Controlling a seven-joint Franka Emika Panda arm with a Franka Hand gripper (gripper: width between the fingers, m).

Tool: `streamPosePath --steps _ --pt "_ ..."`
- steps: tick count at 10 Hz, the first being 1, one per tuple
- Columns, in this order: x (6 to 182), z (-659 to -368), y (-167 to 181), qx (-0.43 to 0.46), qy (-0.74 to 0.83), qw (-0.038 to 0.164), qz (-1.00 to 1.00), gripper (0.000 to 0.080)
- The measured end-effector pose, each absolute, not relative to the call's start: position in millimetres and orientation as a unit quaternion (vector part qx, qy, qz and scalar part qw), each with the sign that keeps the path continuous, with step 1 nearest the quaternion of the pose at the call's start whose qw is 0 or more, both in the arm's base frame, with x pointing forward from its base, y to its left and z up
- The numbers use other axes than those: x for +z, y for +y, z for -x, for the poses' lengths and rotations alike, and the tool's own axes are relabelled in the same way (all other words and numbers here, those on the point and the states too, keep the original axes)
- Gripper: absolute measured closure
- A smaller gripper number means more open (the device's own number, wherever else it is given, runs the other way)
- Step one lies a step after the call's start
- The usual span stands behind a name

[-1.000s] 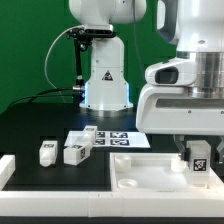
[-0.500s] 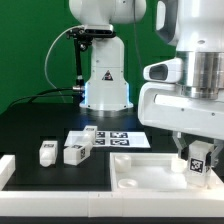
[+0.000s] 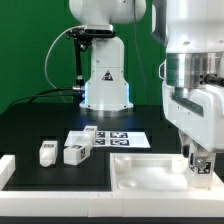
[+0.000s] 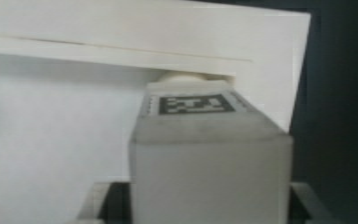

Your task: Assemble one leg

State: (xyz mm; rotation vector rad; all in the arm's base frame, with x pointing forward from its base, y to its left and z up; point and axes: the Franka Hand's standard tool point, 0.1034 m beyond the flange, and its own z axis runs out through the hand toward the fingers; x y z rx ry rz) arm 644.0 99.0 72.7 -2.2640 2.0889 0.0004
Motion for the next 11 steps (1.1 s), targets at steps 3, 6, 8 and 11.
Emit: streamPosePath --steps 3,6,8,11 --pt "75.1 -644.7 97.2 0.003 0.564 0.029 0.825 0.0356" --pt "69.7 -633.2 114.4 -0.010 0.413 0.030 0.910 0.0166" --pt "69.3 -634.3 109.6 -0.012 0.354 0.028 0.935 0.0154" --pt "71.5 -634.3 119.7 -0.023 0.090 0.004 0.996 0.0151"
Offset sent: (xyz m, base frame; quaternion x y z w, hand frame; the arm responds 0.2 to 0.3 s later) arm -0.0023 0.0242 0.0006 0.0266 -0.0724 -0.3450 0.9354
